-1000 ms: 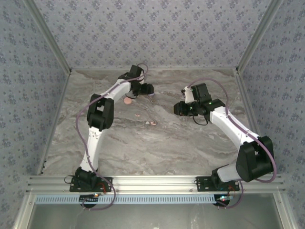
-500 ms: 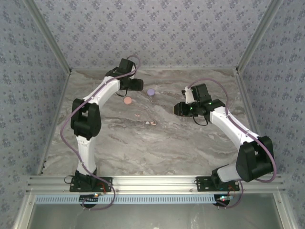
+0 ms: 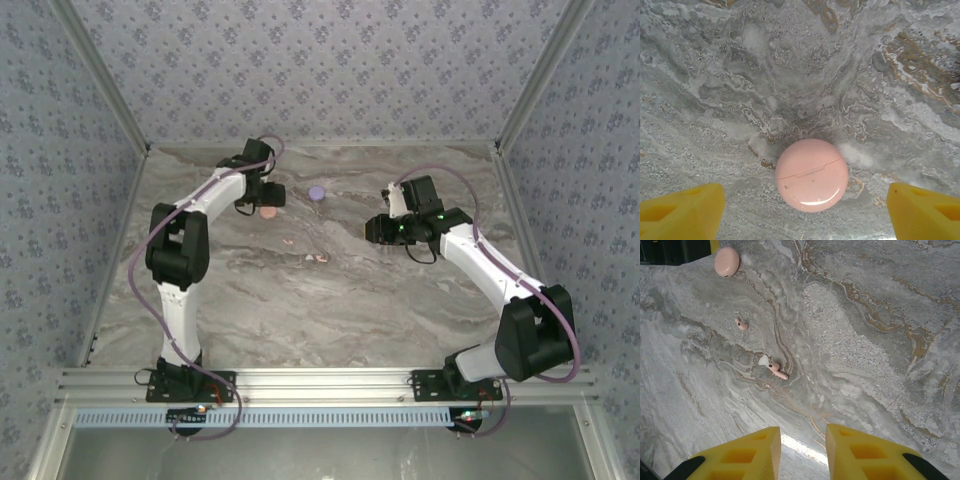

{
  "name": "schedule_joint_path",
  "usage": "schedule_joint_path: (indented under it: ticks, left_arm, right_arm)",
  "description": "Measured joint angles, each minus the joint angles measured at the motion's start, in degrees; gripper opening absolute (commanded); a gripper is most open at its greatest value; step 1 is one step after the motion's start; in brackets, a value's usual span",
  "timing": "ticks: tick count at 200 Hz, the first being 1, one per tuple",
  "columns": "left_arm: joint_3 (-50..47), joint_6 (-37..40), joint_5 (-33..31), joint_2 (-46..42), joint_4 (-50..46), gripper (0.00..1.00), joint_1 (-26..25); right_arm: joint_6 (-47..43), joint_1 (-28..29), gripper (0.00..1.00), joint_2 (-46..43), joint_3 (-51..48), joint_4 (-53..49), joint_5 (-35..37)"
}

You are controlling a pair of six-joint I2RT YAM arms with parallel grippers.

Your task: Insert the wireless bluetooth earbuds into the charging case

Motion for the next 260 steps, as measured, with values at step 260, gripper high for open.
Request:
schedule_joint_path:
  ticks: [260]
  left_arm:
    - [-0.7,-2.1,3.6,5.2,0.9,0.52,-2.9]
  right_arm:
    - [-0.2,-0.1,0.34,0.3,-0.1,-1.0,1.1]
